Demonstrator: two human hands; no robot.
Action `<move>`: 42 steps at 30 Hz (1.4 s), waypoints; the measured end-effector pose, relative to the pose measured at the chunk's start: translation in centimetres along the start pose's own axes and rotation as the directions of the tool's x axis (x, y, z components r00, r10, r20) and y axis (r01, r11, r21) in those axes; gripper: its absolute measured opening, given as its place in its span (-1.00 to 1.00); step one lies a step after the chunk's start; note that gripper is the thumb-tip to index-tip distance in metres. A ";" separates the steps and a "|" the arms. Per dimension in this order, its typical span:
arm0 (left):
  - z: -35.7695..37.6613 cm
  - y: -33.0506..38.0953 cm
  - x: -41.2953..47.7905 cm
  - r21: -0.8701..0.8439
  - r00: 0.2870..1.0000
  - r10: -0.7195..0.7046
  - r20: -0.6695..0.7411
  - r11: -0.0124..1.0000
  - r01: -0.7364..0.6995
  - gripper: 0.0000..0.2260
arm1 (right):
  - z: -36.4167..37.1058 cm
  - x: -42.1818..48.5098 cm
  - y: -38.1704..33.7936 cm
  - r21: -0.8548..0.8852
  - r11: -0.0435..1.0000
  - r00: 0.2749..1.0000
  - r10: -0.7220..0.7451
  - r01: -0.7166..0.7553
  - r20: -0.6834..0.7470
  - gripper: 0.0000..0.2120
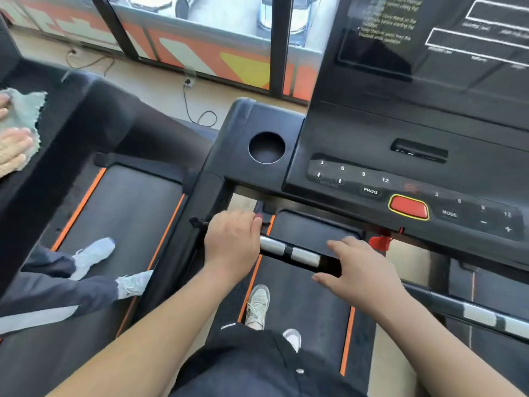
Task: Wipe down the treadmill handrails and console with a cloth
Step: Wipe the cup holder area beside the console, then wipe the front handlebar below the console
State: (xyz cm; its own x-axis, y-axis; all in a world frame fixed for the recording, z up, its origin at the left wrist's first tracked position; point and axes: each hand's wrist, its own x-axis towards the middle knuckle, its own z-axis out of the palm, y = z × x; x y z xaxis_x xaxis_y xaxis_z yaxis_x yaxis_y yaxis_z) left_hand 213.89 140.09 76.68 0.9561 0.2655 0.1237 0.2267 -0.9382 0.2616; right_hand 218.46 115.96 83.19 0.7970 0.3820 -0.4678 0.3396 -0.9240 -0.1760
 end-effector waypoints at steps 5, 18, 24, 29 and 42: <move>1.2 4.5 -2.9 -0.102 0.969 0.244 0.027 0.965 -0.240 -0.80 | 1.5 -0.6 2.1 -0.077 0.997 0.998 0.014 -0.019 -0.065 -0.60; 3.7 8.5 -5.2 -0.147 0.964 0.265 -0.029 0.953 -0.266 -0.72 | 2.2 -0.3 3.1 -0.028 0.999 0.993 -0.040 0.037 -0.110 -0.59; 2.1 1.8 -3.1 0.009 0.973 0.220 -0.062 0.975 -0.220 -0.73 | 2.2 -0.3 2.5 -0.079 0.997 0.993 -0.037 0.028 -0.114 -0.62; 3.5 4.4 -4.7 -0.102 0.980 0.013 -0.197 0.994 -0.034 -0.73 | 2.0 0.2 2.6 -0.067 0.998 0.996 -0.018 0.012 -0.087 -0.62; 3.9 5.2 -5.4 -0.099 0.983 -0.048 -0.179 0.995 0.030 -0.77 | 2.7 0.3 3.0 -0.068 0.997 0.987 -0.052 0.042 -0.152 -0.64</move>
State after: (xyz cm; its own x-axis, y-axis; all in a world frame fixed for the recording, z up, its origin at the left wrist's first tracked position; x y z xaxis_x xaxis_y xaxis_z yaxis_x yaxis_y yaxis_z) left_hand 210.64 132.89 73.62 0.8954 0.3457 0.2805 0.2361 -0.9030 0.3589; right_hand 218.34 113.29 80.16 0.8449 0.4282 -0.3205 0.4063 -0.9035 -0.1360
